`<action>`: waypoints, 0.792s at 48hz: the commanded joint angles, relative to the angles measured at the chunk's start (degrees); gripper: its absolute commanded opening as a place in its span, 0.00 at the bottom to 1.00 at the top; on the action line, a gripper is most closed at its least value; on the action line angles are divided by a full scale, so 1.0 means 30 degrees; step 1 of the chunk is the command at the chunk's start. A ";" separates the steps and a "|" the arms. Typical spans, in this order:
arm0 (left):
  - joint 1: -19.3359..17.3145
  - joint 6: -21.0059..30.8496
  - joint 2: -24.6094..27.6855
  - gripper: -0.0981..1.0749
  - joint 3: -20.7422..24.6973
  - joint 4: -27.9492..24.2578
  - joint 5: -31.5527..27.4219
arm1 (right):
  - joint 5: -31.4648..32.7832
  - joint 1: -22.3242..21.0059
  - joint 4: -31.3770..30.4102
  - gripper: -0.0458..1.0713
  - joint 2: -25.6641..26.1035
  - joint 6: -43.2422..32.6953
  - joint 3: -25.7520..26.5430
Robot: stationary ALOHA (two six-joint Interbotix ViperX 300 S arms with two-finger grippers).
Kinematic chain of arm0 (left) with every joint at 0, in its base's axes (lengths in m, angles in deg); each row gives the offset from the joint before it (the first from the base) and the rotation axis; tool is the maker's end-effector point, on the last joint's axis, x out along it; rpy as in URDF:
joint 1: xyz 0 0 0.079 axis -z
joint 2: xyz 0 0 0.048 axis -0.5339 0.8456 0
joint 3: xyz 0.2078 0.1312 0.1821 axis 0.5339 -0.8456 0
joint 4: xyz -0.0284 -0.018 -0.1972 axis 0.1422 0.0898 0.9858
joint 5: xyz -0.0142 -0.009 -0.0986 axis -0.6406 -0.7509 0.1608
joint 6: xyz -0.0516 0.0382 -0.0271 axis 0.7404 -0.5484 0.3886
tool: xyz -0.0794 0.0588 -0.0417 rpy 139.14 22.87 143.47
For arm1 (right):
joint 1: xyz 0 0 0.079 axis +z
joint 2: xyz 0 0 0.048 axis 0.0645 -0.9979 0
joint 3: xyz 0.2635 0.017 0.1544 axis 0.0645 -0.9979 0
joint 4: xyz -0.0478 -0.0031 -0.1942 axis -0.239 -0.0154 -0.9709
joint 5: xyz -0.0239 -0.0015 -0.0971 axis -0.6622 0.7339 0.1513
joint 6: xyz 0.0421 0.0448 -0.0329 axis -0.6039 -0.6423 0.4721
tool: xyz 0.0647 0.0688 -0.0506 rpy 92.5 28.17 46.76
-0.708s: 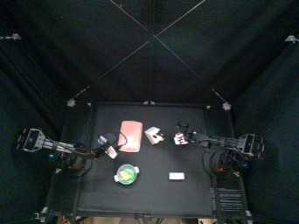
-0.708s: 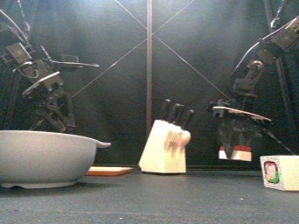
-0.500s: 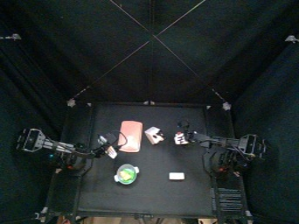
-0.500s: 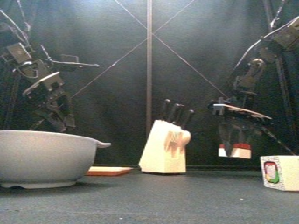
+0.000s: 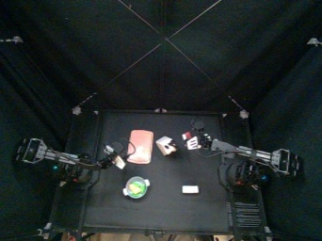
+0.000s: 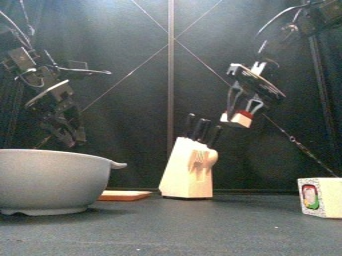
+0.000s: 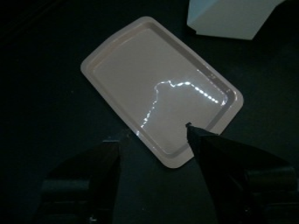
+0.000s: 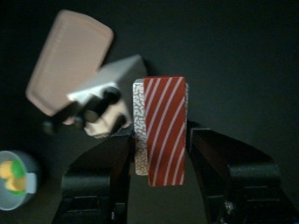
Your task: Put salmon sushi on plate
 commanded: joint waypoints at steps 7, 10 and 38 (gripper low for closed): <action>0.0674 0.1465 -0.2373 0.85 -0.1055 -0.1699 0.0703 | -0.3428 0.0498 -0.0029 0.57 -0.0586 0.0029 0.1494; 0.0850 0.1904 -0.2930 0.85 -0.1406 -0.2314 0.1084 | -0.4482 0.0615 -0.0029 0.57 -0.1084 0.0000 0.1758; 0.2607 0.2080 -0.3633 0.85 -0.1904 -0.5918 0.6035 | -0.6357 0.2021 -0.0264 0.57 -0.8672 0.0205 0.7002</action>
